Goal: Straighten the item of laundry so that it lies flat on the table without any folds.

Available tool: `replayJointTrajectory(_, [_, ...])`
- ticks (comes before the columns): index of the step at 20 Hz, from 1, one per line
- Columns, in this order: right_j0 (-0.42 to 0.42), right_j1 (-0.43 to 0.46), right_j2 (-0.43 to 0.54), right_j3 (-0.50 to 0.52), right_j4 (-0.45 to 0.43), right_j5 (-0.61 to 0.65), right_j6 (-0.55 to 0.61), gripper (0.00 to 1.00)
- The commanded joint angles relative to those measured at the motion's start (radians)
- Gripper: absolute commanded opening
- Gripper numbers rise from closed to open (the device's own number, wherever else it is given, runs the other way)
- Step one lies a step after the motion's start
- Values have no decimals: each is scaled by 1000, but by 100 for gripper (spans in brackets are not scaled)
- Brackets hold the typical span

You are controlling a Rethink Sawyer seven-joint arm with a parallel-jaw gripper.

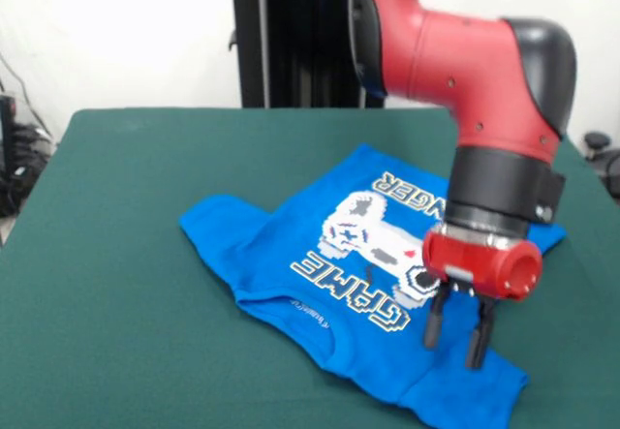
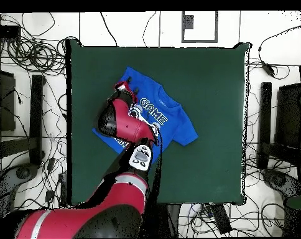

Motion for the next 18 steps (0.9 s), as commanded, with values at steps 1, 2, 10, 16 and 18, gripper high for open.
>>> replayJointTrajectory(1, [-10,-111,128,183,-57,160,120,100])
replayJointTrajectory(2, [-19,-119,138,191,-68,156,124,100])
replayJointTrajectory(10, [5,-140,122,218,-48,168,130,100])
replayJointTrajectory(16, [37,-103,108,206,-17,132,140,100])
replayJointTrajectory(18, [47,-91,99,201,-7,122,143,100])
